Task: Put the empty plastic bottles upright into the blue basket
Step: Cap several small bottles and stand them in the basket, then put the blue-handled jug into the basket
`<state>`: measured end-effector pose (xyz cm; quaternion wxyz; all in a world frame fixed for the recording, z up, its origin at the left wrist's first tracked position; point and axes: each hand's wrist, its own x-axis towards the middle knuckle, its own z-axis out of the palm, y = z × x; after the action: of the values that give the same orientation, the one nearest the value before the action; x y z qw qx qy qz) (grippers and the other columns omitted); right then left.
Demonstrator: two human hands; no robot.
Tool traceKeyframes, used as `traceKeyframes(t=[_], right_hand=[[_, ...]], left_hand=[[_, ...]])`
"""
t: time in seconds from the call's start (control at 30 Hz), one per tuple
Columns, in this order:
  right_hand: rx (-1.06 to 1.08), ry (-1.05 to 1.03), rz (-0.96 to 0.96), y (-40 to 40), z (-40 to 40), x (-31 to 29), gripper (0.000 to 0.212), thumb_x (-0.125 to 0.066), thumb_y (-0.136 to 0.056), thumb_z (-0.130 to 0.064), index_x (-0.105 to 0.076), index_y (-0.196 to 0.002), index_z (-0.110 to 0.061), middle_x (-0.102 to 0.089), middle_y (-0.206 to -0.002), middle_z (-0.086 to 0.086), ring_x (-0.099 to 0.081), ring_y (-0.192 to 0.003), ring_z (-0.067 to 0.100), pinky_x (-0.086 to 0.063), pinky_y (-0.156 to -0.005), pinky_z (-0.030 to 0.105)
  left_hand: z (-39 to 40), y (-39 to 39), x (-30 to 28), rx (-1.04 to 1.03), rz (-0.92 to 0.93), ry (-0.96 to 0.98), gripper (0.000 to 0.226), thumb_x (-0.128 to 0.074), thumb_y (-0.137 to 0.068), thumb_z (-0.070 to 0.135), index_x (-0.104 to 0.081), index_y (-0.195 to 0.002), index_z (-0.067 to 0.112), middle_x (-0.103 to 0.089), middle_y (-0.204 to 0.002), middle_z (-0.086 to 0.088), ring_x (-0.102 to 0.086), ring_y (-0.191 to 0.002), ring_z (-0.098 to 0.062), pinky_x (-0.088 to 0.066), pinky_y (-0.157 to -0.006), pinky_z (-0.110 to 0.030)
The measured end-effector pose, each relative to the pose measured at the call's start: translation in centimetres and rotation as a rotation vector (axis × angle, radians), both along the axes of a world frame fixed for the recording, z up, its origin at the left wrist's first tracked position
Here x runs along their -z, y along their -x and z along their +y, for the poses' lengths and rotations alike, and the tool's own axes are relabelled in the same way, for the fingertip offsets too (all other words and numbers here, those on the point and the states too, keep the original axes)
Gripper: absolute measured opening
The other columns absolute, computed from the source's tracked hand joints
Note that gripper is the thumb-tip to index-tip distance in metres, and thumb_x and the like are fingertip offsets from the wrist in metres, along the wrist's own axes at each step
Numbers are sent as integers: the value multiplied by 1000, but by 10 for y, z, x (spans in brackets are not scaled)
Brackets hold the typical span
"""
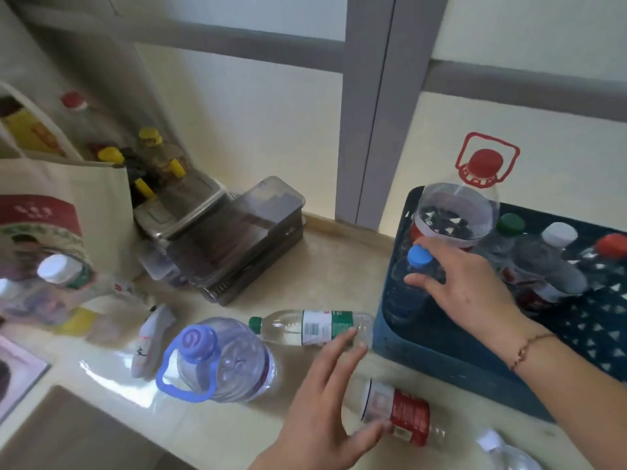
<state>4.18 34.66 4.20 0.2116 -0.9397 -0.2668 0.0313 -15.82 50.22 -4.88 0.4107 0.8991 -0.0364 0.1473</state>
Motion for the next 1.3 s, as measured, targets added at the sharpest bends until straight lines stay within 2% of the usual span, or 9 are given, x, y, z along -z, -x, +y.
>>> traceKeyframes(t=[0.1, 0.23, 0.37, 0.47, 0.53, 0.73, 0.83, 1.0, 1.3], right_hand=[[-65, 211, -301, 0, -3, -1, 60, -67, -80, -46, -57, -129, -13, -67, -121, 7, -70, -83, 33, -57, -60, 42], [-83, 352, -335, 0, -7, -3, 61, -56, -83, -56, -52, -131, -17, -66, -122, 4, -69, -73, 31, -53, -48, 35], [-66, 463, -374, 2, -8, -13, 68, -39, -82, -69, -45, -135, -27, -67, -123, -4, -70, -87, 23, -48, -50, 27], [-56, 573, -351, 6, -9, -22, 71, -33, -81, -75, -33, -140, -35, -59, -133, -11, -65, -101, 18, -51, -54, 27], [-21, 629, -340, 9, -5, -33, 72, -31, -79, -75, -32, -139, -33, -62, -125, -7, -64, -100, 22, -56, -59, 33], [-383, 91, -291, 72, 69, -68, 63, -51, -83, -64, -47, -136, -30, -66, -121, -2, -63, -106, 23, -57, -73, 38], [-676, -56, 107, 108, 120, -61, 82, -67, -76, -56, -28, -146, -39, -44, -143, -11, -47, -128, 14, -46, -102, 34], [-761, -89, 324, 126, 165, -25, 99, -79, -71, -33, -13, -143, -46, -32, -147, -13, -50, -124, 18, -47, -98, 36], [-813, -257, 256, 137, 175, 17, 79, -78, -74, -14, -25, -129, -33, -38, -134, 1, -42, -123, 23, -51, -89, 49]], left_hand=[[15, 42, 32, -22, -5, -36, 77, -78, -81, 50, -43, -145, 24, -37, -155, 5, -42, -142, -18, -41, -110, -27], [36, 93, 59, -215, 26, -18, 72, -79, -75, 43, -44, -138, 46, -48, -138, 19, -54, -124, -2, -50, -97, -22], [50, 122, 76, -579, 50, 110, 63, -76, -54, 42, -49, -107, 61, -57, -103, 14, -63, -85, 1, -59, -68, -40], [66, 123, 76, -778, -72, 317, 88, -84, -46, 33, -39, -118, 57, -48, -117, -9, -61, -92, -22, -56, -80, -30], [77, 111, 69, -821, -91, 393, 103, -87, -45, 34, -30, -130, 49, -41, -135, 1, -55, -115, -23, -48, -98, -24], [94, 67, 37, -770, 59, 503, 120, -89, -44, 45, -17, -141, 39, -28, -137, 45, -37, -128, 16, -34, -104, -9], [96, 57, 34, -782, 101, 510, 115, -94, -48, 40, -26, -140, 34, -39, -135, 34, -50, -127, -4, -46, -103, -32], [100, 58, 41, -741, 118, 505, 99, -91, -61, 8, -34, -141, 25, -57, -126, 21, -60, -116, -5, -51, -89, -16], [106, 64, 59, -769, 167, 520, 87, -88, -55, 23, -48, -132, 14, -69, -109, 8, -69, -99, -8, -52, -78, -14]])
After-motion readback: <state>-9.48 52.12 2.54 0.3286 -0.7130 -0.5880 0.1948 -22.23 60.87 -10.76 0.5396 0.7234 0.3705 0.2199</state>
